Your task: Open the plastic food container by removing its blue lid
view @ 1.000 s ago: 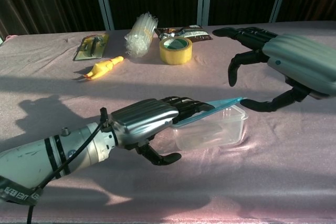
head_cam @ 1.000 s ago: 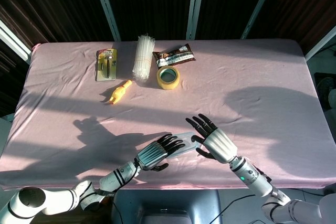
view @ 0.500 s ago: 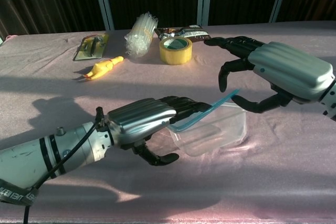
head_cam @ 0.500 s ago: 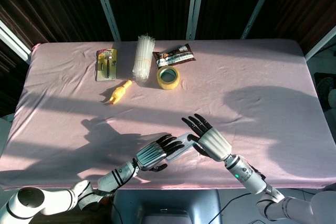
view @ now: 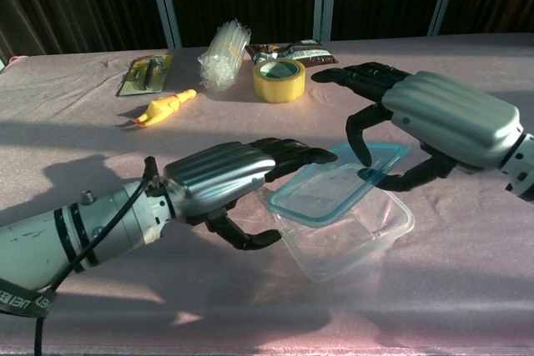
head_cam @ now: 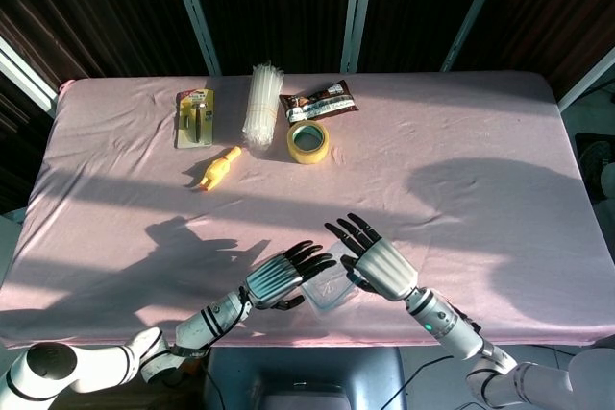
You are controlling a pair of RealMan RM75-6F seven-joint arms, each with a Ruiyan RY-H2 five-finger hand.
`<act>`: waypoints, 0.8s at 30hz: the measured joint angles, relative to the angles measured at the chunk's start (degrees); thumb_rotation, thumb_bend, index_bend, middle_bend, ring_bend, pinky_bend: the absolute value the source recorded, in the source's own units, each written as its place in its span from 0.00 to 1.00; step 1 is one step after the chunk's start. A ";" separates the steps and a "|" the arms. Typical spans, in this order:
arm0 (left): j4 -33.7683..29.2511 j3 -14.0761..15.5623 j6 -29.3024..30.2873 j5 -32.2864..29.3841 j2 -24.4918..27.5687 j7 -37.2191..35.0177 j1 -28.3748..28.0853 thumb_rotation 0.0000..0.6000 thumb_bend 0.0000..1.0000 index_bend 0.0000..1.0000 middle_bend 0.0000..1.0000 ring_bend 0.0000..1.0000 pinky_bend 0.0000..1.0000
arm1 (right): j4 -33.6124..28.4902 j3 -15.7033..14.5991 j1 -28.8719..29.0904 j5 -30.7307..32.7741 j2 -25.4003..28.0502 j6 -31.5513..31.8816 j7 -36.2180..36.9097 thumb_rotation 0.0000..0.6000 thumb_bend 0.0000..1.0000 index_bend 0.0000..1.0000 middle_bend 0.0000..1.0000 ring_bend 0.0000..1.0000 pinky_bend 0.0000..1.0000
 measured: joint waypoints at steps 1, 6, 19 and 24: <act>0.21 0.04 0.33 0.21 -0.03 -0.25 0.02 1.00 0.33 0.00 0.06 0.00 0.06 | -0.29 0.07 -0.01 0.14 0.18 -0.08 -0.24 1.00 0.46 0.77 0.14 0.00 0.00; 1.05 0.21 2.07 1.30 -0.19 -1.45 0.07 1.00 0.33 0.00 0.05 0.00 0.05 | -0.80 0.42 -0.13 0.40 0.59 0.33 -0.89 1.00 0.46 0.77 0.14 0.00 0.00; 0.06 0.39 9.38 3.87 3.75 -2.94 1.45 1.00 0.33 0.00 0.02 0.00 0.02 | -1.71 3.52 -1.34 3.43 5.46 2.80 -3.24 1.00 0.46 0.77 0.15 0.00 0.00; -0.31 0.69 12.39 3.63 6.99 -4.08 3.64 1.00 0.33 0.00 0.02 0.00 0.01 | 0.20 4.16 -1.93 5.78 5.95 1.30 -6.47 1.00 0.46 0.77 0.15 0.00 0.00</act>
